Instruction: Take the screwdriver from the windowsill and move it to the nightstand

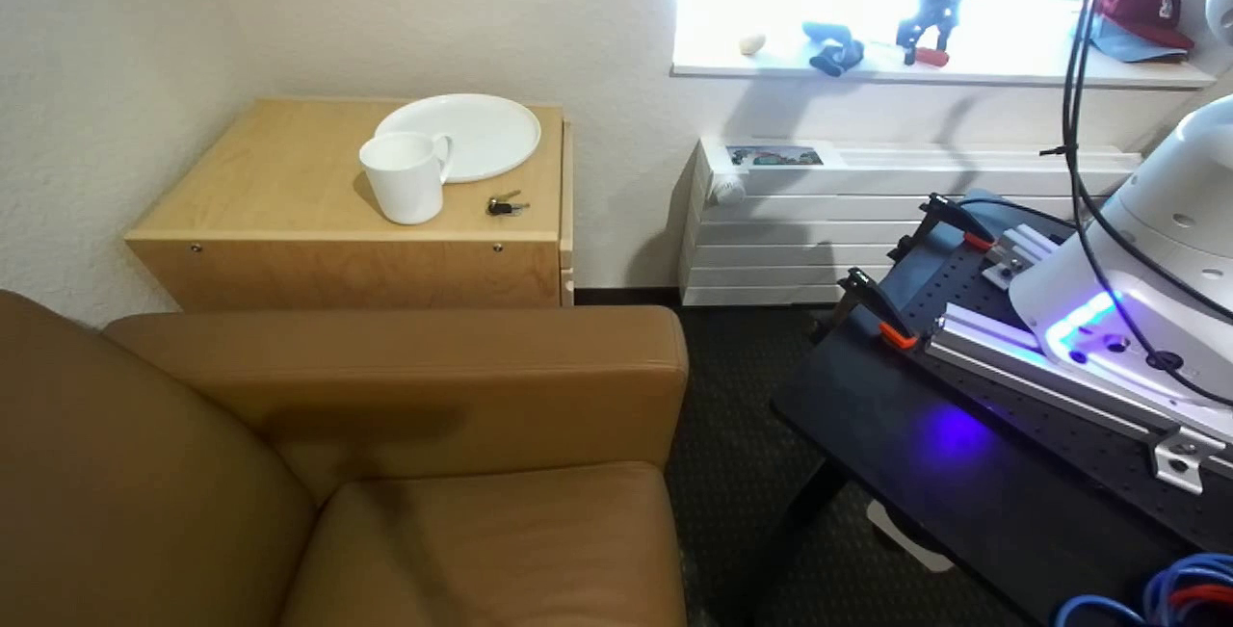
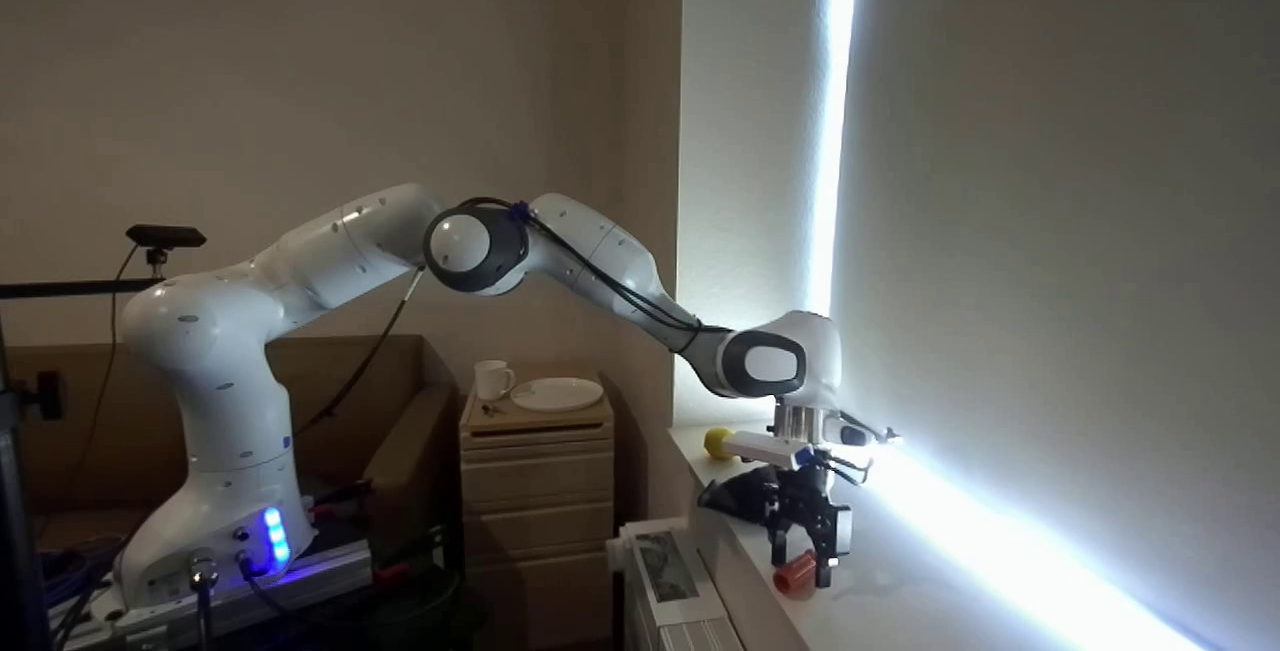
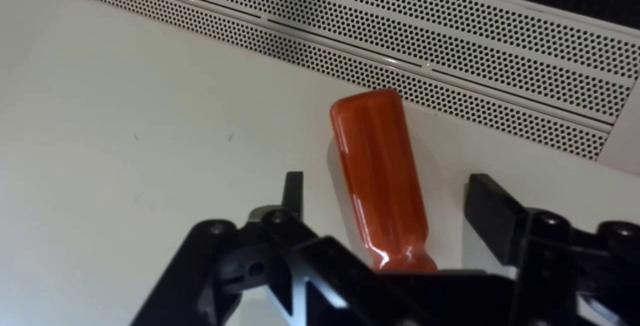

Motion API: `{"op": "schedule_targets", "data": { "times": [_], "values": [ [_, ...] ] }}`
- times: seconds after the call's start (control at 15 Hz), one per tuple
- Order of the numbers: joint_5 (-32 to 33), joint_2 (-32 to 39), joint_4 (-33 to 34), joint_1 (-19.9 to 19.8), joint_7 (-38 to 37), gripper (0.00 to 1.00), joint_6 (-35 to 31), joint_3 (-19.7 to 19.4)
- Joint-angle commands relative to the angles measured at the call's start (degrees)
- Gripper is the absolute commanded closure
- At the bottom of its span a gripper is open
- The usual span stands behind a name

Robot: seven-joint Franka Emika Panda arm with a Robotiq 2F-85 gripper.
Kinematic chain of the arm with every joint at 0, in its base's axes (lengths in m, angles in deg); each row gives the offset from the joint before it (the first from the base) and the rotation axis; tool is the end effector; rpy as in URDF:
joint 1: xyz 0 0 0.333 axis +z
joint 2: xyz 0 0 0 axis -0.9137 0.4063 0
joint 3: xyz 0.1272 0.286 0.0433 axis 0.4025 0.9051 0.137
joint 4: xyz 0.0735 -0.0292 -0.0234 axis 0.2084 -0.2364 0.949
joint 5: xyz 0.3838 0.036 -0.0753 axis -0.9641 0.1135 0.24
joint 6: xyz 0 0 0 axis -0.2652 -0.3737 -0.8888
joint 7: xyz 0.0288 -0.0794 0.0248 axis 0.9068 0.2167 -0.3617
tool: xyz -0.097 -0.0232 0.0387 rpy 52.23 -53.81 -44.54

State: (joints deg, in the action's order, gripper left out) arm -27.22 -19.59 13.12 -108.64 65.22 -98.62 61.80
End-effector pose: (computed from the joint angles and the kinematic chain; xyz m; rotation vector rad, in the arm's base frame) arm 0.4781 -0.5920 0.1502 2.8747 -0.5343 -0.3784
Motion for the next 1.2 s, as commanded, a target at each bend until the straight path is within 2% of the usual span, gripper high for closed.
{"op": "schedule_targets", "data": {
  "times": [0.0,0.4,0.6,0.73,0.87,1.0,1.13],
  "values": [
    [-1.0,0.3,1.0,-0.6,0.8,0.47,1.8,0.8],
    [-2.2,0.9,2.5,-1.5,1.3,0.90,4.3,1.3],
    [-2.9,1.1,2.6,-1.8,0.4,0.92,5.0,1.3],
    [-5.0,-1.4,0.5,-1.8,0.8,0.92,8.3,2.5],
    [-7.6,-6.9,-4.4,-2.4,5.4,0.92,10.9,4.7],
    [-7.2,-13.4,-11.7,-1.7,11.5,0.92,9.6,5.6],
    [-6.0,-17.5,-15.8,-1.6,17.2,0.92,8.4,6.3]
  ]
}}
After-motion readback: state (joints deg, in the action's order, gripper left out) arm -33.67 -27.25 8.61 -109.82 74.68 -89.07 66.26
